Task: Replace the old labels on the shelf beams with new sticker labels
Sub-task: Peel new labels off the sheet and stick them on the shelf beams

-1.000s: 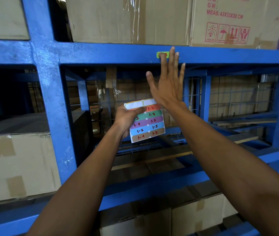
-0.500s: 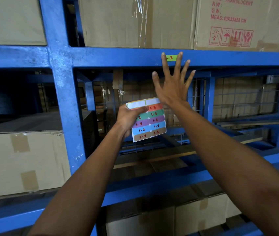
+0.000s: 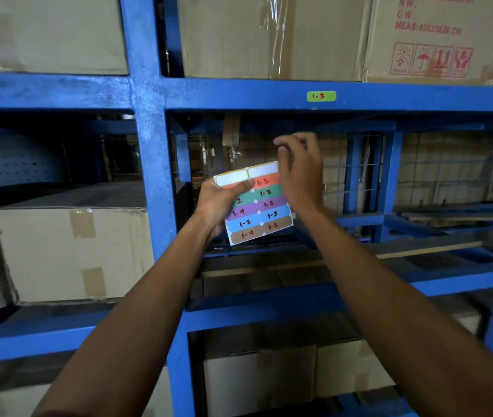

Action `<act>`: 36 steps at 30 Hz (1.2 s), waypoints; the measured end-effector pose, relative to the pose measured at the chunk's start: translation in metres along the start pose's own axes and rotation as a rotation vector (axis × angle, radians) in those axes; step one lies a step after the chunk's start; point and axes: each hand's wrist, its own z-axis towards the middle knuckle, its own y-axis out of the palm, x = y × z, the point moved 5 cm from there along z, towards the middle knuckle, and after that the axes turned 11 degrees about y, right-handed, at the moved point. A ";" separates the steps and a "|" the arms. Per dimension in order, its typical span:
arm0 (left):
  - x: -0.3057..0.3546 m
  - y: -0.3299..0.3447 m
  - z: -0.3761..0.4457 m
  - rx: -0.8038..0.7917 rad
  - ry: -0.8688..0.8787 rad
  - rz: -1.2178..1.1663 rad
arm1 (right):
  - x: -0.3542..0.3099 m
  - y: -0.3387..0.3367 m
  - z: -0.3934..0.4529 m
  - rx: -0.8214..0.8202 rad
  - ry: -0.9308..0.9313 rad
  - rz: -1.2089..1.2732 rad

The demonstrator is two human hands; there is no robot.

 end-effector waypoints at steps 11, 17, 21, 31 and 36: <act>0.019 -0.100 -0.044 0.253 0.014 -0.120 | -0.071 0.070 -0.102 -0.291 -0.078 0.197; 0.037 -0.162 -0.069 0.268 0.011 -0.176 | -0.132 0.114 -0.133 -0.264 -0.188 0.184; 0.057 -0.215 -0.080 0.311 0.018 -0.209 | -0.174 0.146 -0.158 -0.246 -0.215 0.202; 0.079 -0.356 -0.101 0.327 -0.070 -0.233 | -0.272 0.238 -0.228 -0.249 -0.119 0.172; 0.080 -0.404 -0.114 0.308 -0.106 -0.228 | -0.300 0.267 -0.258 -0.276 -0.057 0.184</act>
